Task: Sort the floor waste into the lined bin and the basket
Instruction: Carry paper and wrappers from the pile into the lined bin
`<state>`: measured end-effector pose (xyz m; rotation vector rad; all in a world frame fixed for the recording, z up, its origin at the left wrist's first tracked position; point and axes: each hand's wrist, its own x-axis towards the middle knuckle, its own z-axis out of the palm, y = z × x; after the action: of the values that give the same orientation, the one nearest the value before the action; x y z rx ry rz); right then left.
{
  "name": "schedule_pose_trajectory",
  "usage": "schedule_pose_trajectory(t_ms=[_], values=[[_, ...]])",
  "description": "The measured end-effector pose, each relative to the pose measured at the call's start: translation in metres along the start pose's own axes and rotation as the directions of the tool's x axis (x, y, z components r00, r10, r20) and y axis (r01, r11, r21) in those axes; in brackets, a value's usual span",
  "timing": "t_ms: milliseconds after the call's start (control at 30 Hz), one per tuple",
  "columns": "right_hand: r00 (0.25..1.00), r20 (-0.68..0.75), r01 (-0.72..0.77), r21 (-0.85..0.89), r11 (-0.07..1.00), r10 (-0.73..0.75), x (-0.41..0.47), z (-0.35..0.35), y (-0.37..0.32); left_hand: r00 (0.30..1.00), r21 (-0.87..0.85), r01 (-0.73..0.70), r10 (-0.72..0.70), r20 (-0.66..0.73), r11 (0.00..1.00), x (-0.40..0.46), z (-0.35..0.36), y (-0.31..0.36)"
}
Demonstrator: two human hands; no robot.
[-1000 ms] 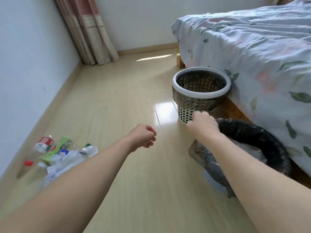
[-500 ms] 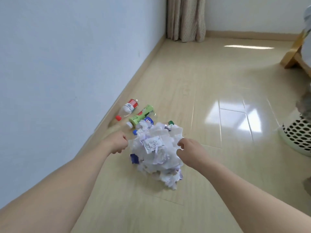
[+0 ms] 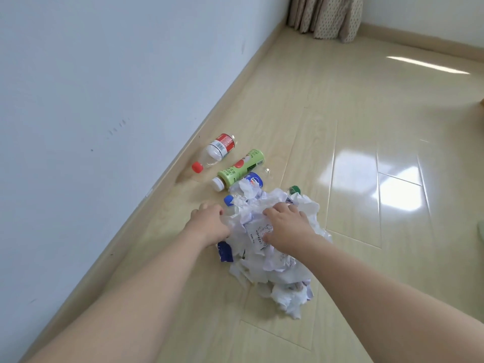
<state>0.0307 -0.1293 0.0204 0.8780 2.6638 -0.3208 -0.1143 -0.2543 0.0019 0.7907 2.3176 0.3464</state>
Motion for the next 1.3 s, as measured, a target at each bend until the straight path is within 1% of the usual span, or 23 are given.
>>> schedule_pose_trajectory(t_ms=[67,133,200,300,333,367,433,467,567,633,667,700,767,867,933,1000,1067,1200,1300], values=[[1.000,0.002,-0.006,-0.057,0.998,0.006,0.005,0.003,-0.001,1.000,-0.039,0.011,-0.011,-0.001,0.999,0.002,0.005,-0.004],[0.999,-0.034,-0.007,-0.035,0.999,0.006,0.007,0.005,-0.001,1.000,-0.083,0.000,-0.001,-0.020,0.997,0.005,0.006,-0.006],[0.997,-0.081,0.005,0.021,1.000,-0.004,0.007,0.003,-0.001,0.999,-0.135,-0.018,0.011,-0.049,0.991,0.005,0.002,-0.006],[0.994,-0.109,0.027,0.190,0.981,-0.006,0.003,-0.007,-0.001,0.993,-0.259,-0.032,0.001,-0.118,0.965,0.000,-0.012,0.000],[0.994,-0.106,0.032,0.276,0.961,-0.003,0.000,-0.011,-0.001,0.988,-0.336,-0.051,-0.001,-0.152,0.941,-0.002,-0.019,0.004],[0.995,-0.097,0.028,0.366,0.930,0.008,-0.004,-0.016,0.000,0.984,-0.442,-0.068,-0.013,-0.178,0.894,-0.005,-0.025,0.008],[0.995,-0.089,0.012,0.496,0.868,0.037,-0.015,-0.026,0.003,0.979,-0.638,-0.100,-0.037,-0.198,0.764,-0.013,-0.039,0.017],[0.994,-0.100,0.013,0.527,0.850,0.047,-0.021,-0.031,0.006,0.978,-0.699,-0.112,-0.047,-0.204,0.707,-0.018,-0.045,0.021],[0.978,-0.186,0.029,0.560,0.828,0.091,-0.046,-0.049,0.018,0.974,-0.789,-0.153,-0.045,-0.223,0.596,-0.041,-0.062,0.038],[0.961,-0.238,0.031,0.603,0.797,0.143,-0.067,-0.062,0.031,0.975,-0.836,-0.160,-0.046,-0.216,0.524,-0.057,-0.068,0.053],[0.950,-0.260,0.031,0.626,0.779,0.171,-0.079,-0.069,0.039,0.981,-0.854,-0.150,-0.030,-0.189,0.498,-0.065,-0.069,0.063],[0.940,-0.278,0.029,0.646,0.763,0.199,-0.090,-0.076,0.047,0.988,-0.861,-0.130,-0.008,-0.154,0.492,-0.071,-0.067,0.073],[0.912,-0.308,0.012,0.679,0.734,0.270,-0.121,-0.089,0.071,0.993,-0.851,-0.113,0.072,-0.088,0.514,-0.088,-0.059,0.105],[0.870,-0.292,-0.078,0.715,0.694,0.398,-0.168,-0.105,0.119,0.974,-0.832,-0.137,0.225,-0.016,0.538,-0.117,-0.037,0.169],[0.830,-0.264,-0.164,0.726,0.667,0.492,-0.209,-0.115,0.165,0.937,-0.797,-0.166,0.345,0.056,0.581,-0.146,-0.014,0.226],[0.773,-0.265,-0.252,0.706,0.662,0.576,-0.247,-0.121,0.211,0.890,-0.767,-0.200,0.440,0.117,0.609,-0.169,0.012,0.275],[0.678,-0.280,-0.328,0.712,0.621,0.680,-0.289,-0.118,0.260,0.848,-0.735,-0.226,0.501,0.175,0.639,-0.190,0.044,0.323],[0.466,-0.186,-0.501,0.750,0.431,0.865,-0.373,-0.086,0.342,0.756,-0.692,-0.233,0.574,0.313,0.683,-0.237,0.128,0.408],[0.353,-0.119,-0.598,0.734,0.322,0.928,-0.420,-0.064,0.382,0.707,-0.653,-0.237,0.589,0.392,0.720,-0.261,0.187,0.449]])
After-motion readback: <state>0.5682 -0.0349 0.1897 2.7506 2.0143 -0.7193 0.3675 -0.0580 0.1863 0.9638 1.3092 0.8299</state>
